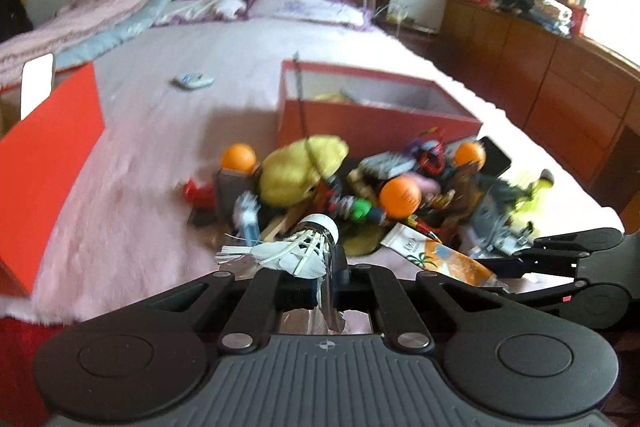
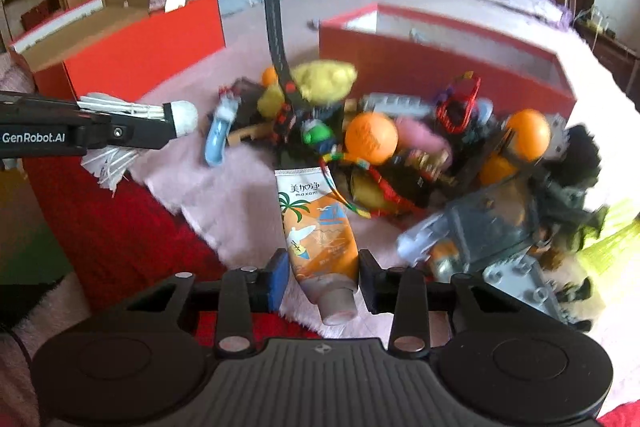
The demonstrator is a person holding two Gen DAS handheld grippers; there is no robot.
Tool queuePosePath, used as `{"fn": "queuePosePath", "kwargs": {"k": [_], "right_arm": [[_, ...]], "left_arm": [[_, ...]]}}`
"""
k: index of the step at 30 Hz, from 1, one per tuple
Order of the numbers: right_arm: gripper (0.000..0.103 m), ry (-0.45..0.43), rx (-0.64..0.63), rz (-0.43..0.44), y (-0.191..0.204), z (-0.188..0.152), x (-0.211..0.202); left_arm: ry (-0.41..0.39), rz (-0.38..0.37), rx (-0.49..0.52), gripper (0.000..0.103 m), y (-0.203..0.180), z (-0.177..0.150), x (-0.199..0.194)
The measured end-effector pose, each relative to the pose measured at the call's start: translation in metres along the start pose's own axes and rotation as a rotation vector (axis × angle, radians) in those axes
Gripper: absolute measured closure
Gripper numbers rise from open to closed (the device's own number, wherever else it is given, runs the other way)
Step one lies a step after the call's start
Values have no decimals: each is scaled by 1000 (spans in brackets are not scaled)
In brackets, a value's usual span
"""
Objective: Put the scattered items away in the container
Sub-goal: 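Carry both items over the red box and open both tools to release them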
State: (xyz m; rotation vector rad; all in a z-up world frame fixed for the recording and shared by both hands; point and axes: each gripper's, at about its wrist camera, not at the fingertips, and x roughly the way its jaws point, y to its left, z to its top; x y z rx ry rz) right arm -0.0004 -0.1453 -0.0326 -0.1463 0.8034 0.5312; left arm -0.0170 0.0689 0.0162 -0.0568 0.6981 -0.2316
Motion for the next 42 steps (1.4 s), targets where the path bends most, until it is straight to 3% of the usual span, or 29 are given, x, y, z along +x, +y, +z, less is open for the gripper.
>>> {"fn": "queuePosePath", "kwargs": {"k": [8, 19, 32, 39, 41, 42], "right_arm": [[64, -163, 34, -20, -6, 10, -32], [64, -231, 114, -90, -36, 36, -38], [64, -250, 235, -122, -92, 96, -11], [64, -235, 324, -132, -131, 127, 18], [64, -239, 330, -144, -140, 138, 25], [64, -242, 331, -154, -145, 144, 29]], "left_arm": [[-41, -45, 55, 95, -22, 16, -2], [-96, -105, 105, 95, -43, 59, 25], [-123, -124, 128, 95, -62, 145, 114], [-93, -97, 165, 95, -67, 170, 152], [-76, -89, 186, 93, -70, 178, 164], [-64, -74, 193, 87, -72, 182, 172]]}}
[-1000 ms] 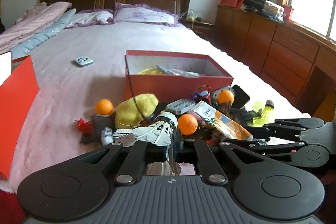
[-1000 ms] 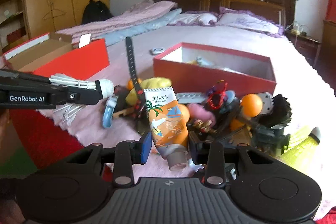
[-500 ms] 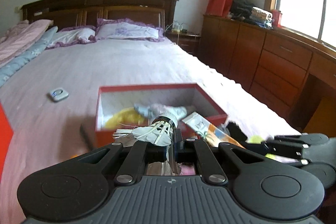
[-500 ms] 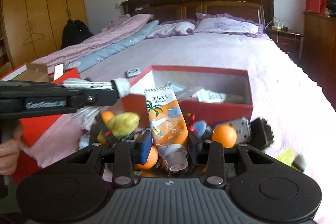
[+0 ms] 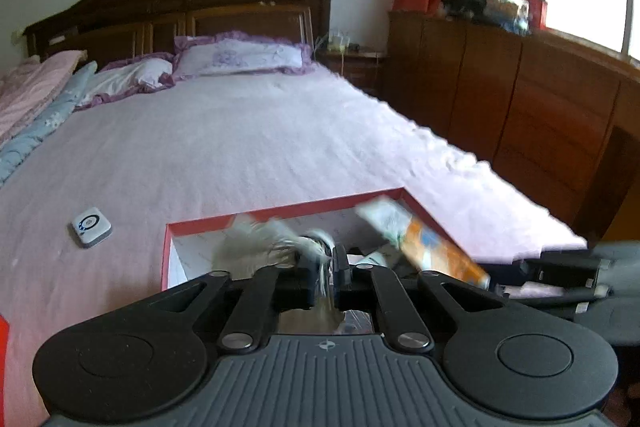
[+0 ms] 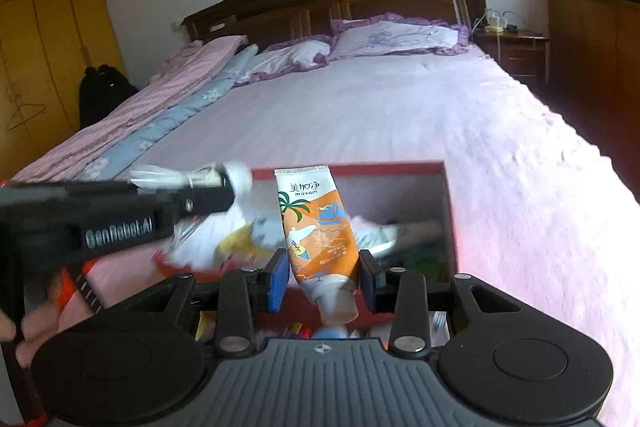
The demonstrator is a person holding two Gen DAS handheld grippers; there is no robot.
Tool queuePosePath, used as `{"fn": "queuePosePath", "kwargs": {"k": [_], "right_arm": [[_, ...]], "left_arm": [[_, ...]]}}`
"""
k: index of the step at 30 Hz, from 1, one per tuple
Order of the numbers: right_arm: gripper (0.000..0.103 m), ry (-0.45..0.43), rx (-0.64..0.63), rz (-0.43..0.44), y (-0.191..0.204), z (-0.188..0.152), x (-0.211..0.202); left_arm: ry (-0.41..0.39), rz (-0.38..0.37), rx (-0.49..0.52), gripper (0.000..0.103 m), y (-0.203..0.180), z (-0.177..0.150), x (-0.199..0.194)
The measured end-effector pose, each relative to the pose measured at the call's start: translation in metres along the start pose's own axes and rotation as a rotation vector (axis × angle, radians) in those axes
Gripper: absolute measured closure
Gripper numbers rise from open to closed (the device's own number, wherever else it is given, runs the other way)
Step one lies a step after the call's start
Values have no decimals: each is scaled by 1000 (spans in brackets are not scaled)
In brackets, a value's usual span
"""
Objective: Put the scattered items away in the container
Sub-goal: 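Carry both items over the red box and open both tools to release them, then move both tools back to the pile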
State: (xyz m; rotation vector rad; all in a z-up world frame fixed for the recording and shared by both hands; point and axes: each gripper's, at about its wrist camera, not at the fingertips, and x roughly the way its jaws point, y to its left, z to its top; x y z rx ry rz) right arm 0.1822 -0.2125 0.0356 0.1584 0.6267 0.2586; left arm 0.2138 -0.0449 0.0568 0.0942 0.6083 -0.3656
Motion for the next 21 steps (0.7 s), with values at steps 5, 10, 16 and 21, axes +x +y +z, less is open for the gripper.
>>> {"fn": "queuePosePath", "kwargs": {"k": [5, 10, 16, 21], "right_arm": [[62, -8, 5, -61, -8, 25, 23], [61, -2, -7, -49, -15, 24, 21], [55, 8, -1, -17, -13, 8, -8], [51, 21, -11, -1, -8, -22, -48]], "left_arm": [[0, 46, 3, 56, -1, 10, 10], [-25, 57, 15, 42, -4, 8, -5], [-43, 38, 5, 30, -9, -8, -40], [-61, 37, 1, 26, -18, -33, -78]]}}
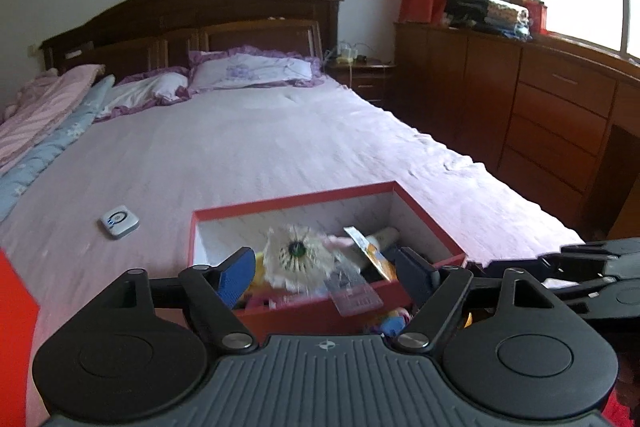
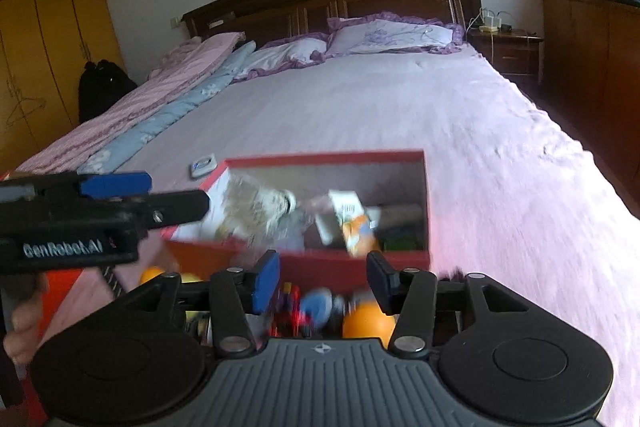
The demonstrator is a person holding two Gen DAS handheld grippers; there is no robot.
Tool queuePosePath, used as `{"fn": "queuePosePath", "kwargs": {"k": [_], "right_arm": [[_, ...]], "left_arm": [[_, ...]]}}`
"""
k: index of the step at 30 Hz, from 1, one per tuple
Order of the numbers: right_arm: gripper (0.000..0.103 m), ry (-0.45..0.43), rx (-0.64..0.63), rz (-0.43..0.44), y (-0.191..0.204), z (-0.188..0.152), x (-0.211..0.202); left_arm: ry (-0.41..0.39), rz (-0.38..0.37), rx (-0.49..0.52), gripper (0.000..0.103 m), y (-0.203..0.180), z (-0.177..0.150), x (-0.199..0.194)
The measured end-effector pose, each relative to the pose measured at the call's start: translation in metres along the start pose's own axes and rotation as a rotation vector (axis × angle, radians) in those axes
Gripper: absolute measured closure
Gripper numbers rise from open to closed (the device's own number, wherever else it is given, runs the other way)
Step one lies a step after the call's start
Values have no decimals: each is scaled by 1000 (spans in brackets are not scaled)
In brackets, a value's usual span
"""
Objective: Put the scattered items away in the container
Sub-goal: 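Move both tools back to the pile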
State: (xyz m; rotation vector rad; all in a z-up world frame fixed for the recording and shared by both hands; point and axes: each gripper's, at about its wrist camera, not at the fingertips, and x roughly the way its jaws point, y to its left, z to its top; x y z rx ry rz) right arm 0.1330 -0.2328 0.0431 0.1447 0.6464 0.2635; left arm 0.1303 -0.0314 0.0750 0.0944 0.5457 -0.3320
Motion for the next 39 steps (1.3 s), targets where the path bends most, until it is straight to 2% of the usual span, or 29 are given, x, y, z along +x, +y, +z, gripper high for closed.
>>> {"fn": "queuePosePath", "kwargs": {"k": [4, 9, 19, 22, 33, 39], "right_arm": [[47, 16, -16, -8, 5, -30, -36], [43, 60, -51, -49, 5, -72, -66], [41, 164, -67, -102, 7, -133, -75], [41, 188, -50, -98, 6, -140, -74], [41, 231, 42, -93, -4, -153, -68], [55, 269, 109, -86, -17, -155, -54]], "left_arm": [[5, 0, -28, 25, -4, -23, -26], [64, -4, -31, 23, -11, -59, -46], [205, -4, -50, 22, -14, -114, -59], [218, -24, -66, 21, -17, -123, -63], [243, -53, -11, 18, -34, -134, -67], [220, -55, 65, 17, -48, -134, -70]]}}
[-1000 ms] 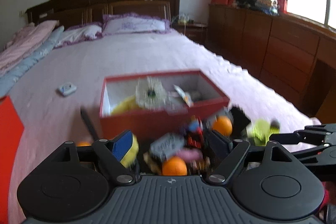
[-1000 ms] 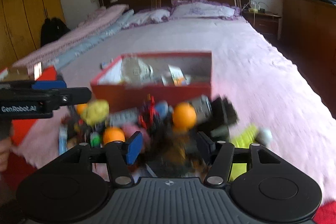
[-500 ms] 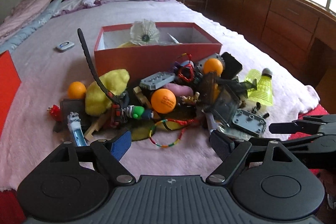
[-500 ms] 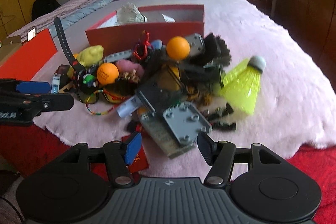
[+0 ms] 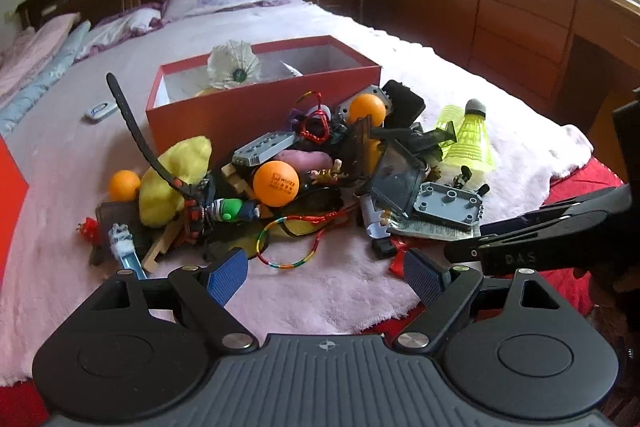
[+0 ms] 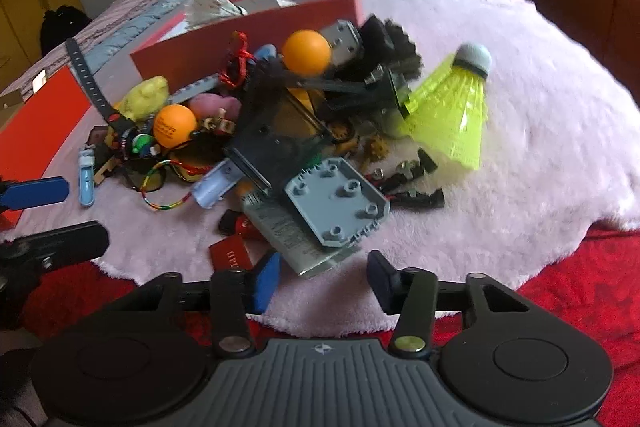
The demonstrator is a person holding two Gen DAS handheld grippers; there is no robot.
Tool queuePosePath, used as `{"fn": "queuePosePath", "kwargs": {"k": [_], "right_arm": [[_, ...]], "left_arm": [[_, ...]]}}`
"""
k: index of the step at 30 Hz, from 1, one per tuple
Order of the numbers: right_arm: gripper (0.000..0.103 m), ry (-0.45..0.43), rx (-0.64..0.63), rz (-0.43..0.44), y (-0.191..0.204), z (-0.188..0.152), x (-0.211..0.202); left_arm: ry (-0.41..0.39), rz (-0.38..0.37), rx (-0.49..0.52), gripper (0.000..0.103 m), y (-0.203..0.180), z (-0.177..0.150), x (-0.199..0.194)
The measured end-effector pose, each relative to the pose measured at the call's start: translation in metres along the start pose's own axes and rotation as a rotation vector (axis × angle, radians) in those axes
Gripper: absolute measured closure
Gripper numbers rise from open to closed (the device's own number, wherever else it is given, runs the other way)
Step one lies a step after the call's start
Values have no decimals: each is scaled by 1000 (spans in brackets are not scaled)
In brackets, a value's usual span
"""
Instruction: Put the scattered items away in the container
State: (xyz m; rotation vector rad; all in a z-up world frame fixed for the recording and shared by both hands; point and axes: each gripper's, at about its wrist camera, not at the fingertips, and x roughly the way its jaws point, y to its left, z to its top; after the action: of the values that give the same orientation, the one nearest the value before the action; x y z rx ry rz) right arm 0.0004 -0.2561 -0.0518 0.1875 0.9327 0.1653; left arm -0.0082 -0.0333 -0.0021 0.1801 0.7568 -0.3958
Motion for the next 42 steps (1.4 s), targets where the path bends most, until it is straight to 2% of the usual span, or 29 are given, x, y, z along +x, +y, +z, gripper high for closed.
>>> {"fn": "queuePosePath", "kwargs": {"k": [21, 23, 24, 25, 29, 32, 40, 42], "right_arm": [[51, -27, 239, 164, -25, 9, 7], [60, -26, 257, 160, -27, 10, 9], [71, -30, 256, 155, -27, 10, 9], [78, -35, 254, 150, -28, 10, 9], [90, -60, 240, 146, -27, 9, 2], [94, -74, 222, 165, -27, 7, -7], [97, -85, 138, 130, -34, -9, -37], [98, -68, 110, 118, -37, -14, -43]], "left_arm": [[33, 9, -3, 17, -1, -3, 6], [35, 7, -1, 17, -2, -4, 7], [36, 6, 1, 17, -2, -4, 7], [36, 3, 2, 17, -3, -4, 7], [40, -22, 8, 17, -5, -5, 8], [52, -43, 29, 17, -11, -6, 12], [65, -91, 144, 17, -32, -9, 24], [78, -127, 185, 17, -41, -9, 28]]}}
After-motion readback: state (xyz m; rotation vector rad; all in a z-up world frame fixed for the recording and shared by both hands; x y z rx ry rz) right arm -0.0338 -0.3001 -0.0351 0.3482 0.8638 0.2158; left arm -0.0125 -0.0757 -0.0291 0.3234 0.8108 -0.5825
